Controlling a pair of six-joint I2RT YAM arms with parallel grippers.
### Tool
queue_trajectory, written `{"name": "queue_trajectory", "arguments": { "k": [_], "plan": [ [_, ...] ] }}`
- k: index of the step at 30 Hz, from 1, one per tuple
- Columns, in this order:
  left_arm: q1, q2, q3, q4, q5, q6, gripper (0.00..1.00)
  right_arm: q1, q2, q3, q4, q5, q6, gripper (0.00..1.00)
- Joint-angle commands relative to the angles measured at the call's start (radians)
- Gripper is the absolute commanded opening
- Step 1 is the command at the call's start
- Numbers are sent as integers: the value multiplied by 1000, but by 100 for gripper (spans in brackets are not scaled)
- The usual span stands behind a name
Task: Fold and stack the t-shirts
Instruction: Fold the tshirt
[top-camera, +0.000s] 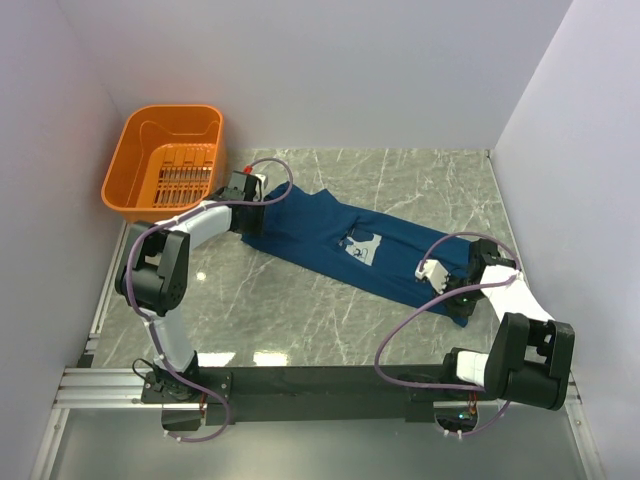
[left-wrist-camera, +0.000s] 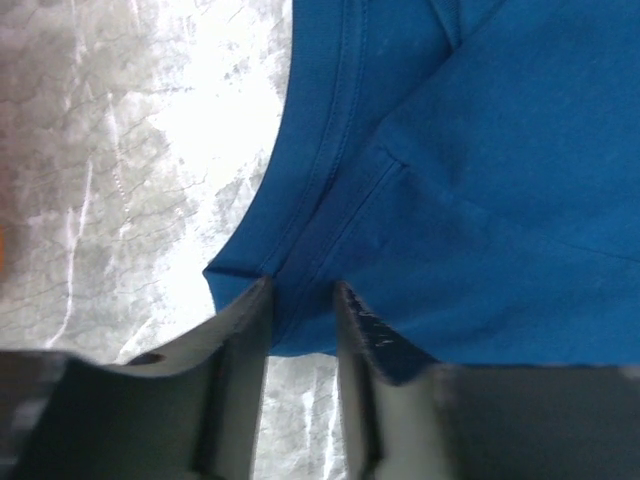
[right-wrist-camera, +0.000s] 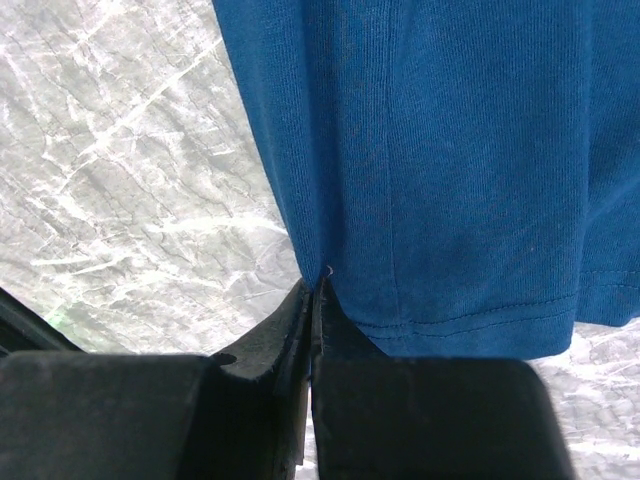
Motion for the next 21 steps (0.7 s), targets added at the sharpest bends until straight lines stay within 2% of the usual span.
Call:
{"name": "queue_trajectory", "arguments": {
  "k": [1, 4, 5, 6, 7, 16, 21],
  "plan": [
    [-9, -2, 35, -19, -36, 18, 35, -14, 4, 44, -16, -10, -6, 2],
    [-13, -20, 29, -28, -64, 15, 20, -20, 2, 46, -16, -13, -4, 2],
    [-13, -28, 25, -31, -73, 14, 9, -21, 1, 49, -15, -13, -4, 2],
    [-13, -36, 22, -31, -79, 9, 3, -24, -4, 50, -16, -13, -2, 2],
    [-13, -51, 17, -31, -82, 6, 1, -29, -7, 50, -16, -15, -2, 2],
    [-13, -163, -52, -46, -97, -17, 1, -75, -22, 67, -27, -32, 2, 1],
    [-13, -236, -104, -39, -53, -21, 1, -83, -13, 53, -1, -21, 16, 1]
  ]
}}
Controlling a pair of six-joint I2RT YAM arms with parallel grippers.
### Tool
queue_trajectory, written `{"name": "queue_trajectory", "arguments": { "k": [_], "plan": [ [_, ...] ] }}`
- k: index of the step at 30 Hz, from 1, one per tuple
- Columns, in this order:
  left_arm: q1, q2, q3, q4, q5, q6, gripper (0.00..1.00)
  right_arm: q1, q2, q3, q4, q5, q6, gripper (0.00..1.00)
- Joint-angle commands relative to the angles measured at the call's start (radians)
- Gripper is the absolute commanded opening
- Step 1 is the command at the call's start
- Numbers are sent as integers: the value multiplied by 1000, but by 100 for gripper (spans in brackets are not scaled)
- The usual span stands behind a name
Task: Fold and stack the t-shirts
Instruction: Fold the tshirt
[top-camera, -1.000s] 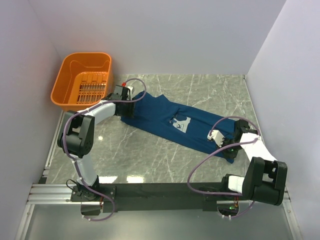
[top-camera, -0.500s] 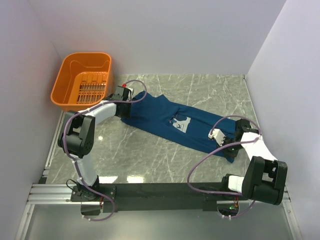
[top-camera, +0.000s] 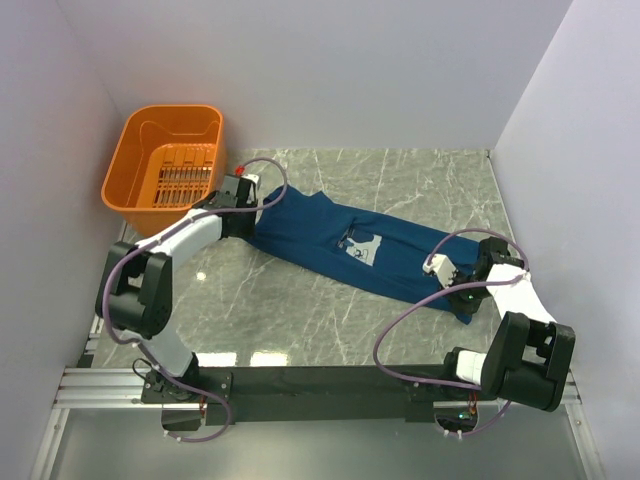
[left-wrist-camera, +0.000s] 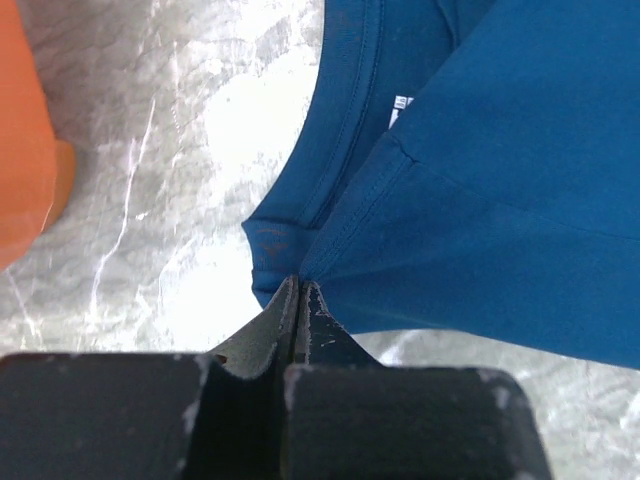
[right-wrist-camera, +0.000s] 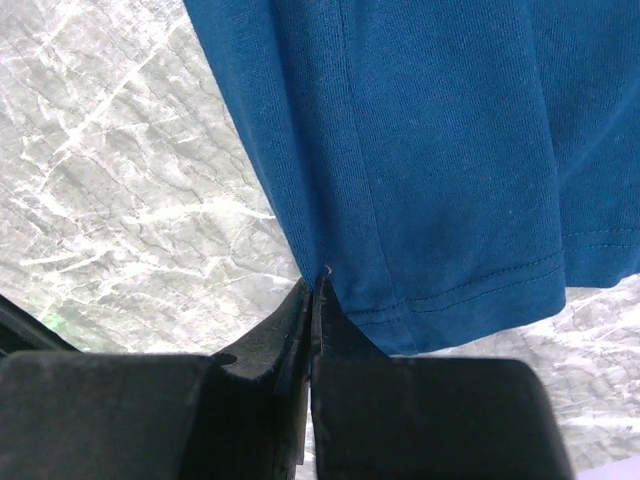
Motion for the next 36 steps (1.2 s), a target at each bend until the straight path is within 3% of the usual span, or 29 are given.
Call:
{"name": "queue_trajectory", "arguments": {
  "k": [1, 15, 29, 36],
  "plan": [
    [-3, -73, -26, 5, 15, -11, 1, -13, -8, 24, 7, 8, 14, 1],
    [-1, 25, -39, -106, -41, -77, 1, -25, 17, 24, 27, 24, 24, 1],
    [-1, -202, -165, -64, 42, -127, 1, -29, 69, 27, 62, 41, 56, 2],
    [-1, -87, -162, -127, 59, -146, 1, -31, 83, 44, 62, 54, 62, 2]
  ]
}}
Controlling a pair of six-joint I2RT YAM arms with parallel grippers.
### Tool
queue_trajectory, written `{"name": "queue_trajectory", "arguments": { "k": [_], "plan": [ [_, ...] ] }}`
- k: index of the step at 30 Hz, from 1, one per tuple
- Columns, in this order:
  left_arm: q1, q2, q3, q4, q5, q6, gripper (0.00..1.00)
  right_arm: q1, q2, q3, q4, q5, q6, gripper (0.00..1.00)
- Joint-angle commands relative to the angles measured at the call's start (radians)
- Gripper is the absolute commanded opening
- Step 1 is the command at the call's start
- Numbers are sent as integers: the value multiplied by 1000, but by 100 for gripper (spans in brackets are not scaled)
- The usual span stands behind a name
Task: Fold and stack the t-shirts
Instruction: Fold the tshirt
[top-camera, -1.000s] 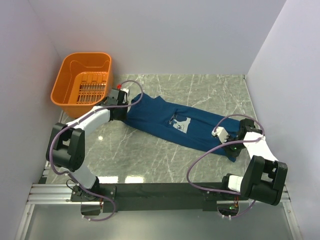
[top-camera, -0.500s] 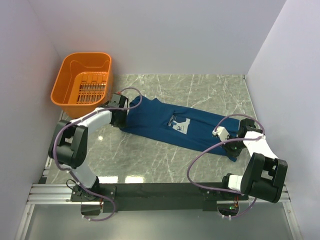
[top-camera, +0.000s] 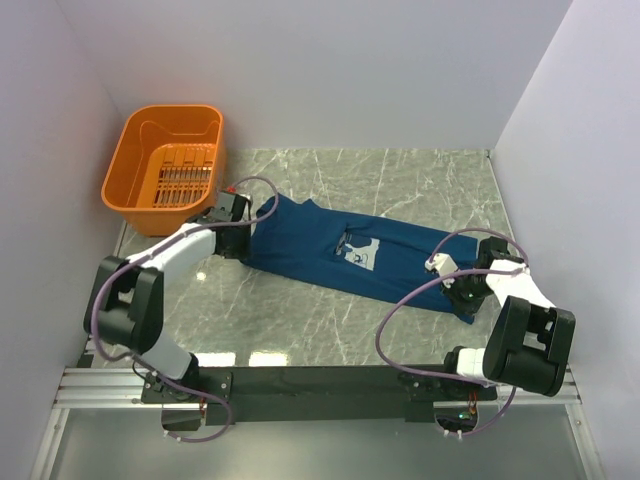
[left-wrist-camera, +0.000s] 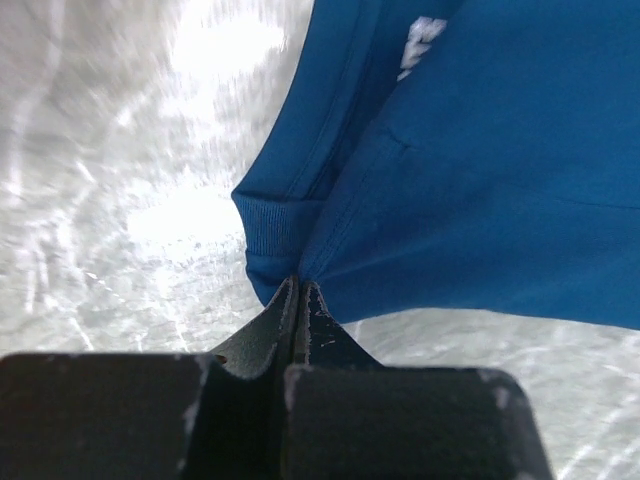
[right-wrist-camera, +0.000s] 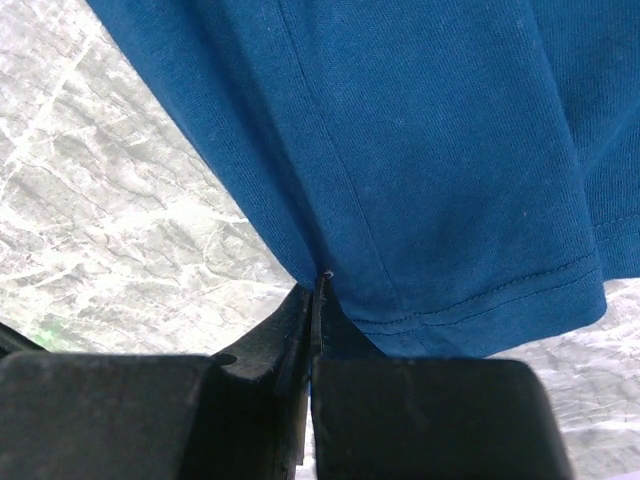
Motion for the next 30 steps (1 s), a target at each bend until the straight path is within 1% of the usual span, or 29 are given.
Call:
{"name": "queue_trajectory", "arguments": {
  "k": [1, 4, 6, 10, 13, 15, 16, 18, 19, 21, 22, 25, 30],
  "plan": [
    [0, 44, -14, -36, -1, -29, 1, -13, 2, 45, 9, 24, 4, 2],
    [2, 72, -17, -55, -82, -68, 1, -14, 1, 54, 2, 25, 0, 2],
    [11, 95, -11, -64, -112, -88, 1, -19, 4, 63, -6, 24, -3, 2],
    [28, 117, -6, -72, -142, -109, 1, -26, -2, 80, -23, 18, -17, 2],
    [30, 117, -5, -67, -120, -106, 1, -33, -19, 99, -59, -11, -37, 3],
    [30, 114, -5, -62, -101, -98, 1, -33, -24, 109, -81, -30, -48, 7],
    [30, 112, -5, -59, -93, -97, 1, -33, -22, 111, -93, -28, -51, 13],
    [30, 109, 0, -59, -78, -92, 1, -33, -10, 112, -98, -18, -48, 21],
    [30, 107, 0, -59, -73, -89, 1, -34, -4, 112, -115, -7, -58, 30],
    [30, 104, 2, -58, -63, -86, 1, -49, -12, 114, -136, -11, -69, 36],
    [28, 101, 0, -58, -60, -86, 1, -59, -31, 120, -173, -34, -84, 41],
    [28, 100, 2, -55, -46, -83, 1, -98, -50, 174, -239, -82, -76, 47],
    [28, 112, 2, -49, -15, -78, 1, -115, 10, 266, -235, -142, 35, 47]
  ]
}}
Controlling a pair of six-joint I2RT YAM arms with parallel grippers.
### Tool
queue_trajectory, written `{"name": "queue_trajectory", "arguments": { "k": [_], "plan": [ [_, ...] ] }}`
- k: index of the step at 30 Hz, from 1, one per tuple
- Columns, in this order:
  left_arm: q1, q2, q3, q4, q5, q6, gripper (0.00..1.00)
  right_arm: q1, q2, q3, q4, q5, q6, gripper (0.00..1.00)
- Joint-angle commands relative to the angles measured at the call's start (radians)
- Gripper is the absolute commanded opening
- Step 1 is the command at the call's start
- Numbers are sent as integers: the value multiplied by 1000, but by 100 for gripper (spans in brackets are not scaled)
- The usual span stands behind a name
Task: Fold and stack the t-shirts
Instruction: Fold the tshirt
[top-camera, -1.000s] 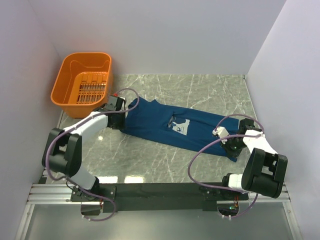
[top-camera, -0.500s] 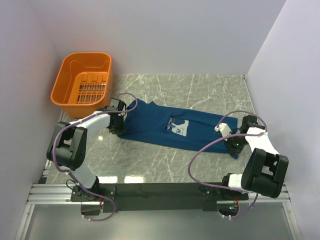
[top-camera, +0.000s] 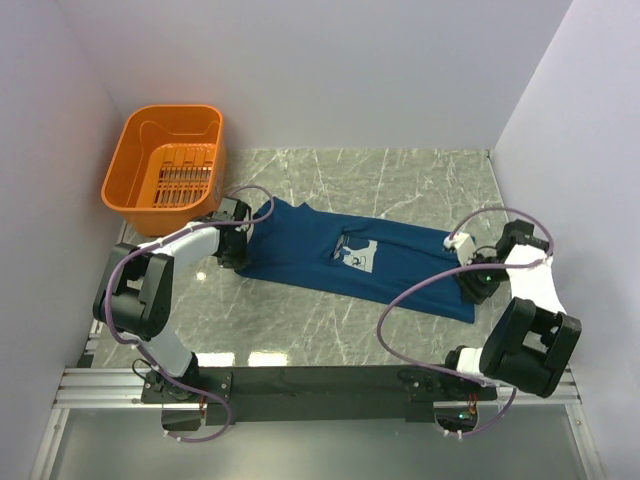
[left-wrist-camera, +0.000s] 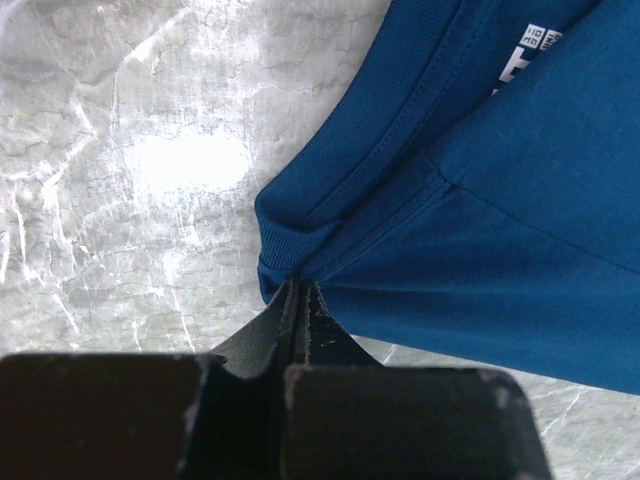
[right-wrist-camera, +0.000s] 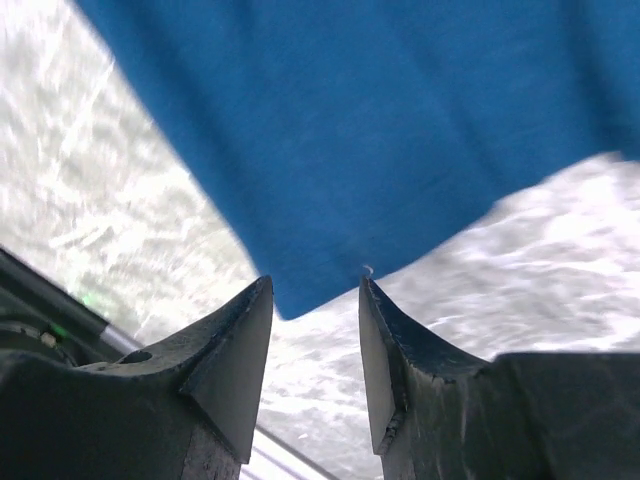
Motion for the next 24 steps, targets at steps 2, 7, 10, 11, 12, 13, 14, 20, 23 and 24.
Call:
{"name": "queue_trajectory", "arguments": {
  "k": [2, 7, 10, 11, 12, 13, 14, 20, 23, 24],
  "plan": [
    [6, 15, 14, -13, 33, 15, 1, -14, 59, 85, 7, -76, 115, 47],
    [6, 4, 13, -10, 49, 21, 1, -14, 158, 105, 42, -76, 156, 46],
    [6, 1, 16, -8, 59, 25, 1, -10, 190, 106, 36, -77, 142, 45],
    [6, 3, 16, -8, 62, 27, 1, -7, 195, 102, 37, -73, 141, 45],
    [6, 4, 17, -8, 64, 27, 1, -1, 198, 97, 42, -68, 144, 45],
    [6, 4, 19, -8, 66, 27, 1, 3, 204, 92, 51, -52, 148, 45],
    [6, 6, 17, -8, 70, 27, 1, 6, 210, 89, 56, -47, 150, 45],
    [6, 9, 16, -7, 75, 28, 1, 24, 239, 53, 120, -7, 179, 43],
    [6, 10, 16, -7, 75, 27, 1, 38, 248, 39, 148, 5, 190, 42],
    [6, 10, 14, -7, 75, 27, 1, 41, 248, 28, 155, 8, 193, 41]
  ]
}}
